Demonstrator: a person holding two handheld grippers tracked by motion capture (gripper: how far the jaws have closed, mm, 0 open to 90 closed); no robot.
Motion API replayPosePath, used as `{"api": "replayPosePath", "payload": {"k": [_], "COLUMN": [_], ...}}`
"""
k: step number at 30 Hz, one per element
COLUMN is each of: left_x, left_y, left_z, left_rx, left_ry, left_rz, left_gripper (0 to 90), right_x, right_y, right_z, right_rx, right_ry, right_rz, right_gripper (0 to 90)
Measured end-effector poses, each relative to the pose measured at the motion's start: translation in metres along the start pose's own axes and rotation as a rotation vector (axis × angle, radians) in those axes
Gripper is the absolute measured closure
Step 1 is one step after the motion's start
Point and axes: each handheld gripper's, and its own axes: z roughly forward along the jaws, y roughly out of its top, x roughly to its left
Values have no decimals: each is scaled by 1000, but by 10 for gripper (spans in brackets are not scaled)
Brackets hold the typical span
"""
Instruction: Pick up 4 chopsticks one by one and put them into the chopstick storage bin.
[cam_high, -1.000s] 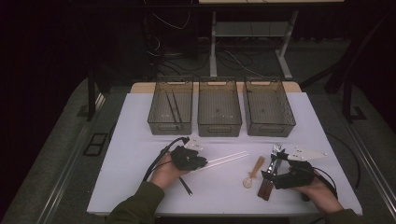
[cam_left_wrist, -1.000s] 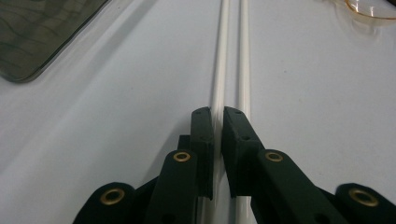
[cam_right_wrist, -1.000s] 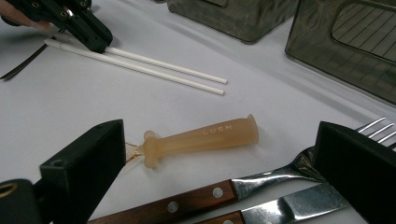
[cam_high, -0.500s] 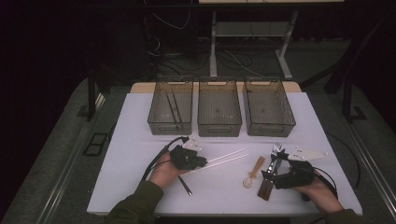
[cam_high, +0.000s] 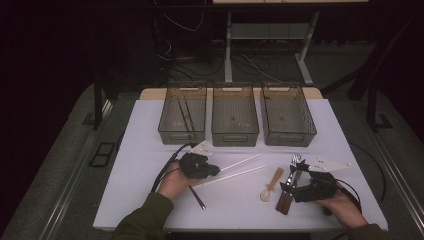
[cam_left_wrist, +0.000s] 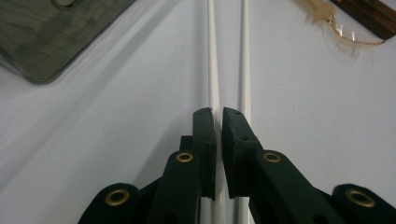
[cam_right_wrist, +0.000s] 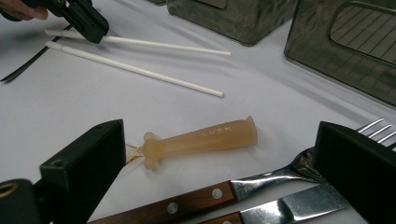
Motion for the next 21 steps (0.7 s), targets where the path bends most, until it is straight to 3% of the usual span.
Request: {"api": "replayPosePath", "payload": {"k": [1, 2, 6, 21], "left_x": [1, -1, -2, -9], "left_y": [1, 1, 4, 10], "left_z": [-2, -3, -10, -37], "left_rx": [0, -2, -4, -60], "left_ry": [1, 3, 14, 33], "left_rz": [11, -12, 6, -54], "left_gripper": [843, 843, 842, 842], "right_x": [0, 0, 0, 1], "right_y": [0, 0, 0, 0], "right_z": [0, 0, 0, 3], "right_rx": [1, -1, -6, -6], "right_ry": [0, -1, -2, 15], "right_rz": [2, 2, -1, -2], "right_gripper": [31, 31, 31, 31]}}
